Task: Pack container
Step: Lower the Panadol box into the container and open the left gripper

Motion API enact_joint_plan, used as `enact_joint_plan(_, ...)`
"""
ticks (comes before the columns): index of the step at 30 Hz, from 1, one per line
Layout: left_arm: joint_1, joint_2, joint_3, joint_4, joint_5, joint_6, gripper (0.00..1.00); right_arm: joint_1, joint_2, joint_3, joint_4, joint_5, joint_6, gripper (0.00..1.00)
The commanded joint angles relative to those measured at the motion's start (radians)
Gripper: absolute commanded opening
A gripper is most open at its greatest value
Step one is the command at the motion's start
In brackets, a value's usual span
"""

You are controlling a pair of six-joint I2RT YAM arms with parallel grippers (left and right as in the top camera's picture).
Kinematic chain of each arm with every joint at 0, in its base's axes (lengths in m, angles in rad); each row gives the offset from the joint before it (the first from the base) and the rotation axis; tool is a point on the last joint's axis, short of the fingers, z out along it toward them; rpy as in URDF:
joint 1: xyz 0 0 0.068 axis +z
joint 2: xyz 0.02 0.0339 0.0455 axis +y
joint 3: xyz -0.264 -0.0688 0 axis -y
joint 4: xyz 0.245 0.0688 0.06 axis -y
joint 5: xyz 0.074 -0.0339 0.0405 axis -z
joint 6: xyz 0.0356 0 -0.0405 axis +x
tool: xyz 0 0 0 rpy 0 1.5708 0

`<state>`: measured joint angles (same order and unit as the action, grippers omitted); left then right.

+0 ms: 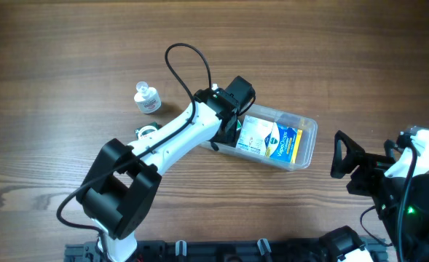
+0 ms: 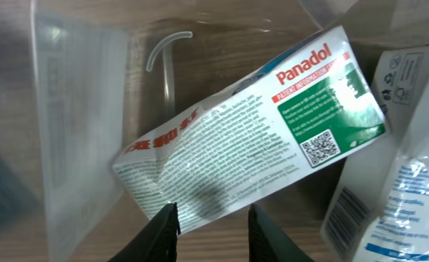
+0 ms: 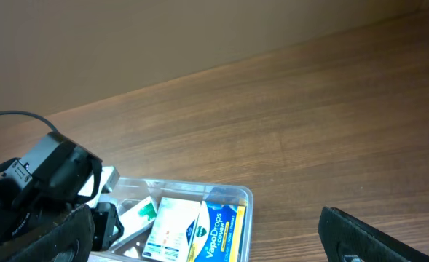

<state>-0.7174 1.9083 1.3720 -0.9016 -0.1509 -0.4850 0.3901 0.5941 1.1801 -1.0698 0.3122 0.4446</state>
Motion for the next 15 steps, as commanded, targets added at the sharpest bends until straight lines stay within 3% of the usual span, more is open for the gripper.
enact_joint_plan(1,-0.005,-0.005,0.012,0.000,0.043,-0.055,0.32,0.002,-0.003,0.005,0.002,0.016,0.001,1.00)
enact_joint_plan(8,-0.005,0.082,-0.005,0.053,0.042,-0.054,0.41,0.002,-0.003,0.005,0.002,0.016,0.001,1.00)
enact_joint_plan(13,-0.004,0.153,-0.005,0.076,0.036,-0.042,0.43,0.002,-0.003,0.005,0.002,0.016,0.001,1.00)
enact_joint_plan(15,-0.002,0.156,-0.005,0.106,-0.030,-0.027,0.41,0.002,-0.003,0.005,0.002,0.016,0.001,1.00)
